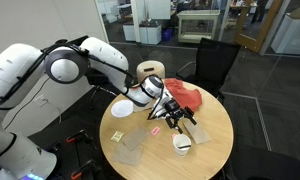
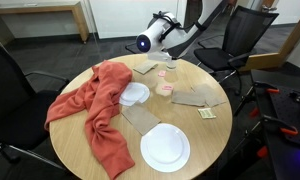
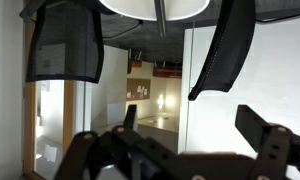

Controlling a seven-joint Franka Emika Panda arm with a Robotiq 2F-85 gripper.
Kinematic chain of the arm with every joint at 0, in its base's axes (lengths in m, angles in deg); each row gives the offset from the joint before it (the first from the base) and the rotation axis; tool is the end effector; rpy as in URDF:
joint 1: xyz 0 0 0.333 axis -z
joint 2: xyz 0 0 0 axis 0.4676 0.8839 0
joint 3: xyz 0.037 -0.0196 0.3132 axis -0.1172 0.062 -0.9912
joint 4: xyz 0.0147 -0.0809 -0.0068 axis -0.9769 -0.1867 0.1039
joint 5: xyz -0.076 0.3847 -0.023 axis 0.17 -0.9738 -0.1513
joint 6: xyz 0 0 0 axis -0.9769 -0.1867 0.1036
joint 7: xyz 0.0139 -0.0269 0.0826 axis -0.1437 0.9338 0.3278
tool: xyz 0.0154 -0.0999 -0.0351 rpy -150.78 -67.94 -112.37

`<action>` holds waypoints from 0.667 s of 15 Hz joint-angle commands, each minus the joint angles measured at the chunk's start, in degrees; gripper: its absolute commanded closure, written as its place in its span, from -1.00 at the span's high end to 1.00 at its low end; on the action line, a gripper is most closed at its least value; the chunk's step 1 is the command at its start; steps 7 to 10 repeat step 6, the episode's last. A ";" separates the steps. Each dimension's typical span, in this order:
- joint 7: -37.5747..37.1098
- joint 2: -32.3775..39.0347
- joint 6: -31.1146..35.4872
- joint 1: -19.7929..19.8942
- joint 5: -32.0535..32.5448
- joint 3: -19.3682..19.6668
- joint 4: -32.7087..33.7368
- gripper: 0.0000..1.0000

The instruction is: Pick the pen up from the table and place it in the mug

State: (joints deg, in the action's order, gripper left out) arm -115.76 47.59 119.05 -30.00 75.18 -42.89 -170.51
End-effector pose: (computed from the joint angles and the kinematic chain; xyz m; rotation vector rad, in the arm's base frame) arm 0.6750 -0.1321 0.1184 1.4315 -1.3789 1.0033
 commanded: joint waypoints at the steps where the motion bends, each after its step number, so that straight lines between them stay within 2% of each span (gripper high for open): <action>1: -1.87 -5.42 -1.08 -0.34 0.62 -0.61 -5.21 1.00; 3: -1.36 -6.49 -0.82 -0.43 1.12 -0.79 -6.25 1.00; 4: -0.01 -3.03 -0.52 0.54 0.65 -1.03 -1.97 1.00; 10: -0.02 -3.91 -0.54 0.49 0.71 -1.21 -2.93 1.00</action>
